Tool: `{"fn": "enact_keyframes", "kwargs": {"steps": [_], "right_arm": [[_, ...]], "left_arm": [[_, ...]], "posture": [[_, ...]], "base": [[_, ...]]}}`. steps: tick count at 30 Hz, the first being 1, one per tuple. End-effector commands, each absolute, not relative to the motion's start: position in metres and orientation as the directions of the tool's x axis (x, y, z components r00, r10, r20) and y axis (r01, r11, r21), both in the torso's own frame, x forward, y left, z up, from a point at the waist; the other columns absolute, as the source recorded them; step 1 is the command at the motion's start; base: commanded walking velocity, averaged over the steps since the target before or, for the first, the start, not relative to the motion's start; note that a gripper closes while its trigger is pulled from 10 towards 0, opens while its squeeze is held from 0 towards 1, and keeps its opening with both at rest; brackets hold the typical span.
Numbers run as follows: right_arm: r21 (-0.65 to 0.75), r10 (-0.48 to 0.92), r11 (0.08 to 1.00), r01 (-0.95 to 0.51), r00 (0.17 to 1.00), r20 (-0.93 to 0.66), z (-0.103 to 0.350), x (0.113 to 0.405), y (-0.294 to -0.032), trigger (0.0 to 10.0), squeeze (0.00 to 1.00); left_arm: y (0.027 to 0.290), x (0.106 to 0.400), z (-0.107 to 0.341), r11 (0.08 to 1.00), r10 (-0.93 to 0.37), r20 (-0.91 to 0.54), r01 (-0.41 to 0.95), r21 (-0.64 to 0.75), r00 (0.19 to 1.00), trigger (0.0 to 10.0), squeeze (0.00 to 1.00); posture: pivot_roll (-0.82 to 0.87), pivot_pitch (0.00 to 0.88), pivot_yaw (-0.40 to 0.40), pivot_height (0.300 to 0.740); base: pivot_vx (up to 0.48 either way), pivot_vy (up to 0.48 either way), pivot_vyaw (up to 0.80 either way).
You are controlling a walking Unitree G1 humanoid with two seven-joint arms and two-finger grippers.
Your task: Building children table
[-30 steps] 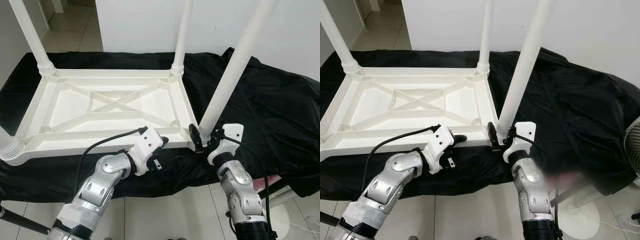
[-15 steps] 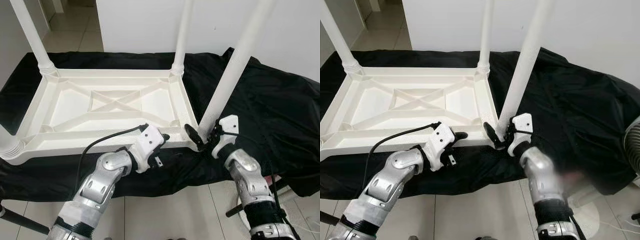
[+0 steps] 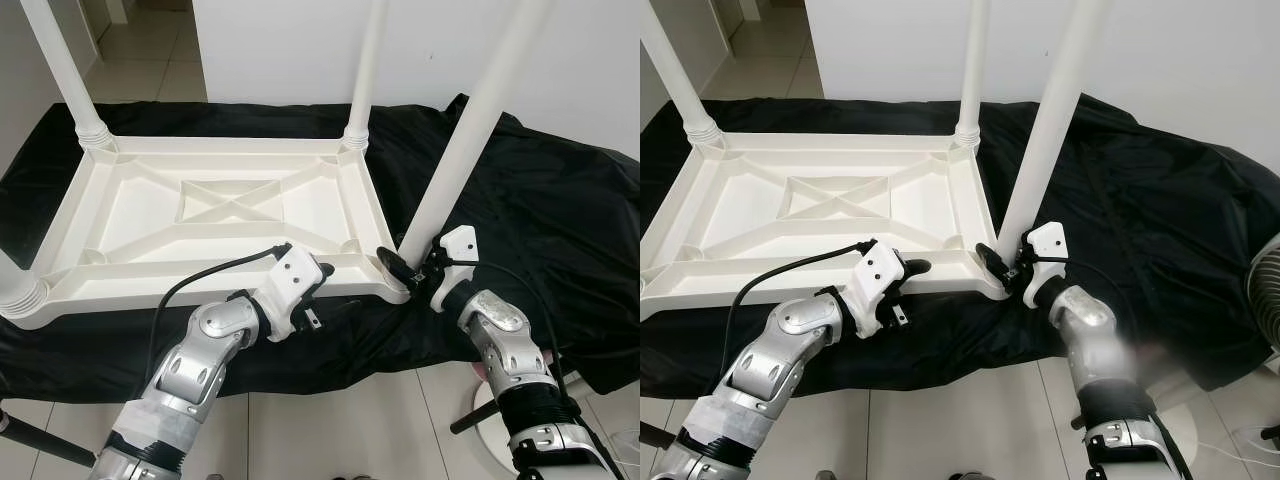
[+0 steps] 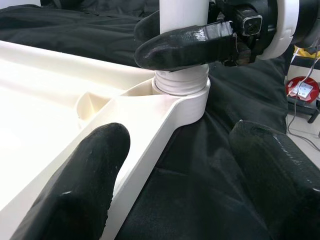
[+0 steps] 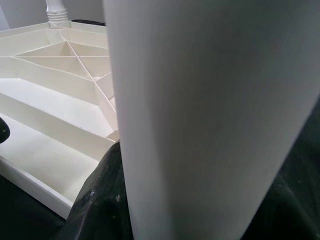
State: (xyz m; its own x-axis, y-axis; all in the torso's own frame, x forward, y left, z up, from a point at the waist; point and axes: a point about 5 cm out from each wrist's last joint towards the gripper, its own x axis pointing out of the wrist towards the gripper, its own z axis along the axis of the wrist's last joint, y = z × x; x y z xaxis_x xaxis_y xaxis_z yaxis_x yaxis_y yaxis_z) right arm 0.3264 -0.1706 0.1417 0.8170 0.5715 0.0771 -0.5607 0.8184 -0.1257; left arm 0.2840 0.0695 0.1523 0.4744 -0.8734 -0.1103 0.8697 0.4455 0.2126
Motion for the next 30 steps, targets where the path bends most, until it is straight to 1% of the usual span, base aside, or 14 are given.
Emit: {"fn": "enact_keyframes", "kwargs": {"steps": [1, 3, 4, 7, 12, 13, 15, 19, 20, 21, 23, 25, 27, 30], "right_arm": [[-0.111, 0.600, 0.798, -0.593, 0.798, 0.048, 0.134, 0.322, -0.166, 0.5, 0.00], [-0.111, 0.600, 0.798, -0.593, 0.798, 0.048, 0.134, 0.322, -0.166, 0.5, 0.00], [-0.069, 0.549, 0.835, -0.545, 0.833, 0.063, 0.134, 0.319, -0.166, 10.0, 0.00], [-0.055, 0.524, 0.852, -0.521, 0.849, 0.069, 0.134, 0.318, -0.166, 10.0, 0.00], [-0.034, 0.399, 0.917, -0.398, 0.916, 0.048, 0.129, 0.315, -0.163, 10.0, 0.00], [-0.006, 0.317, 0.949, -0.317, 0.947, 0.046, 0.127, 0.313, -0.163, 10.0, 0.00], [0.002, 0.247, 0.969, -0.248, 0.968, 0.040, 0.124, 0.312, -0.164, 10.0, 0.00], [0.016, 0.178, 0.984, -0.178, 0.984, 0.029, 0.121, 0.309, -0.163, 10.0, 0.00], [0.032, 0.118, 0.992, -0.118, 0.993, 0.020, 0.118, 0.306, -0.160, 10.0, 0.00], [0.032, 0.118, 0.992, -0.118, 0.993, 0.020, 0.118, 0.306, -0.160, 10.0, 0.00], [0.060, -0.007, 0.998, 0.007, 1.000, 0.007, 0.115, 0.298, -0.153, 10.0, 0.00], [0.060, -0.007, 0.998, 0.007, 1.000, 0.007, 0.115, 0.298, -0.153, 10.0, 0.00], [0.077, -0.143, 0.987, 0.142, 0.990, 0.007, 0.116, 0.291, -0.145, 10.0, 0.00], [0.103, -0.189, 0.977, 0.188, 0.982, 0.002, 0.116, 0.291, -0.140, 10.0, 0.00]], "left_arm": [[0.072, 0.286, 0.151, 0.495, -0.843, -0.107, 0.838, 0.228, 0.527, 10.0, 0.00], [0.072, 0.286, 0.151, 0.495, -0.843, -0.107, 0.838, 0.228, 0.527, 10.0, 0.00], [0.071, 0.286, 0.151, 0.493, -0.845, -0.106, 0.841, 0.223, 0.524, 10.0, 0.00], [0.070, 0.286, 0.151, 0.489, -0.848, -0.106, 0.843, 0.222, 0.520, 10.0, 0.00], [0.068, 0.289, 0.152, 0.471, -0.856, -0.115, 0.852, 0.229, 0.504, 10.0, 0.00], [0.066, 0.291, 0.153, 0.459, -0.862, -0.115, 0.857, 0.234, 0.493, 10.0, 0.00], [0.064, 0.292, 0.152, 0.453, -0.864, -0.120, 0.859, 0.240, 0.489, 10.0, 0.00], [0.064, 0.293, 0.152, 0.451, -0.866, -0.118, 0.861, 0.236, 0.486, 10.0, 0.00], [0.064, 0.293, 0.152, 0.449, -0.866, -0.120, 0.861, 0.238, 0.485, 10.0, 0.00], [0.064, 0.293, 0.152, 0.449, -0.866, -0.120, 0.861, 0.238, 0.485, 10.0, 0.00], [0.065, 0.293, 0.152, 0.448, -0.867, -0.121, 0.862, 0.238, 0.484, 10.0, 0.00], [0.065, 0.293, 0.152, 0.448, -0.867, -0.121, 0.862, 0.238, 0.484, 10.0, 0.00], [0.065, 0.295, 0.153, 0.458, -0.862, -0.115, 0.856, 0.239, 0.493, 10.0, 0.00], [0.063, 0.296, 0.153, 0.471, -0.858, -0.104, 0.850, 0.235, 0.504, 10.0, 0.00]], "posture": [[-0.04, 0.078, -0.076, 0.740], [-0.04, 0.078, -0.076, 0.740], [-0.06, 0.079, -0.066, 0.740], [-0.06, 0.079, -0.066, 0.740], [-0.08, 0.072, -0.041, 0.740], [-0.09, 0.071, -0.030, 0.740], [-0.09, 0.067, -0.030, 0.740], [-0.10, 0.071, -0.022, 0.740], [-0.10, 0.071, -0.027, 0.740], [-0.10, 0.071, -0.027, 0.740], [-0.10, 0.070, -0.028, 0.740], [-0.10, 0.070, -0.028, 0.740], [-0.10, 0.064, -0.050, 0.740], [-0.10, 0.064, -0.056, 0.740]], "base": [[0.000, 0.000, 0.00], [0.000, 0.000, 0.00], [0.000, 0.000, 0.00], [0.000, 0.000, 0.00], [0.000, 0.000, 0.00], [0.000, 0.000, 0.00], [0.000, 0.000, 0.00], [0.000, 0.000, 0.00], [0.000, 0.000, 0.00], [0.000, 0.000, 0.00], [0.000, 0.000, 0.00], [0.000, 0.000, 0.00], [0.000, 0.000, 0.00], [0.000, 0.000, 0.00]]}}
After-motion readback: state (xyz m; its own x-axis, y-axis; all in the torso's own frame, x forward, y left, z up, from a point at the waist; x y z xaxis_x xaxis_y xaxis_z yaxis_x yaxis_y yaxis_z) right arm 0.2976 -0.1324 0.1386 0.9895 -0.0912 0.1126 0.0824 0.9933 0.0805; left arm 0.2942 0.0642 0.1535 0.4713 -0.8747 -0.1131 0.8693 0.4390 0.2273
